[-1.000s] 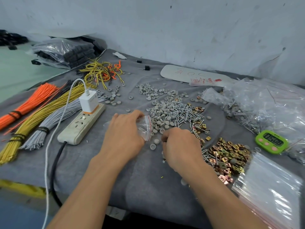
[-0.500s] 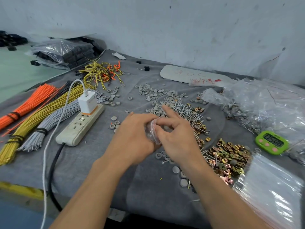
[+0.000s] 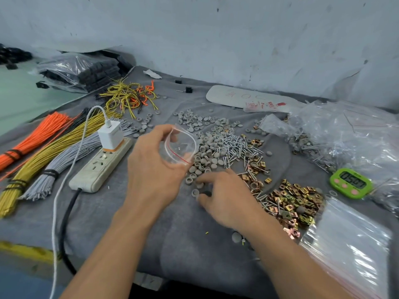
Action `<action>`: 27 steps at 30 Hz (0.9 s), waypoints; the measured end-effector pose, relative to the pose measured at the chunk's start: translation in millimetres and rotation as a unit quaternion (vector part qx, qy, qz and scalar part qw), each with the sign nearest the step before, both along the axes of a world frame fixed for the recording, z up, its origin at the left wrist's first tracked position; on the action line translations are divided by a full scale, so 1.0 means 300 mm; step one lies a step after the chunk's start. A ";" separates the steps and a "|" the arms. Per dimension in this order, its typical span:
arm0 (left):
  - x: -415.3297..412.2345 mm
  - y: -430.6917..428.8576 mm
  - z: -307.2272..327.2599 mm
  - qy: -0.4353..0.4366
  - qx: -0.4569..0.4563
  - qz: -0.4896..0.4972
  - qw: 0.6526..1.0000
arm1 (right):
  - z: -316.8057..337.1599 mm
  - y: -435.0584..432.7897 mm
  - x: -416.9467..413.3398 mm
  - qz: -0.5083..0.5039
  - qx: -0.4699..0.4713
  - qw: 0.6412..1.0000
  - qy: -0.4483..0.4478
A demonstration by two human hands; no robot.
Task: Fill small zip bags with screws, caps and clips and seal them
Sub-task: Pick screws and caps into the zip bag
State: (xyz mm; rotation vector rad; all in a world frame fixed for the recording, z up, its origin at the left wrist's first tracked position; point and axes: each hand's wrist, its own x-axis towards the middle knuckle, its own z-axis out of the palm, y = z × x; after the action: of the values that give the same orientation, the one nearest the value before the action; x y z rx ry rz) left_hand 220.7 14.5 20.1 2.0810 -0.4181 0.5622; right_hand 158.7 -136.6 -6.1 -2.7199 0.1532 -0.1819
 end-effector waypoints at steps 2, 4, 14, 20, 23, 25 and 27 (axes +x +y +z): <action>0.008 -0.005 -0.010 -0.016 0.033 0.003 0.999 | 0.007 0.008 -0.004 -0.004 -0.002 1.000 0.006; 0.013 -0.016 -0.022 -0.030 0.076 -0.001 0.997 | 0.011 0.008 -0.002 -0.017 -0.003 1.000 0.011; 0.021 -0.042 -0.057 -0.008 0.175 -0.035 0.984 | 0.018 -0.004 0.002 -0.084 0.154 0.960 -0.219; 0.004 -0.073 -0.061 0.036 0.157 -0.116 0.980 | 0.045 0.012 0.007 -0.042 0.319 0.921 -0.218; -0.009 -0.085 -0.053 0.052 0.131 -0.136 0.981 | 0.044 0.016 0.012 -0.022 0.329 0.924 -0.191; -0.016 -0.088 -0.048 0.057 0.113 -0.135 0.983 | 0.048 0.014 0.011 -0.019 0.337 0.920 -0.198; -0.019 -0.088 -0.044 0.068 0.099 -0.120 0.986 | 0.057 0.008 0.005 -0.037 0.349 0.905 -0.242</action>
State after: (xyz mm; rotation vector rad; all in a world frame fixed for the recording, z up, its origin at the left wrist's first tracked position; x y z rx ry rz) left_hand 215.0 -12.1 7.0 2.2014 -0.6562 0.2427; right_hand 160.1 -134.1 10.8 -1.8893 0.1412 -0.6740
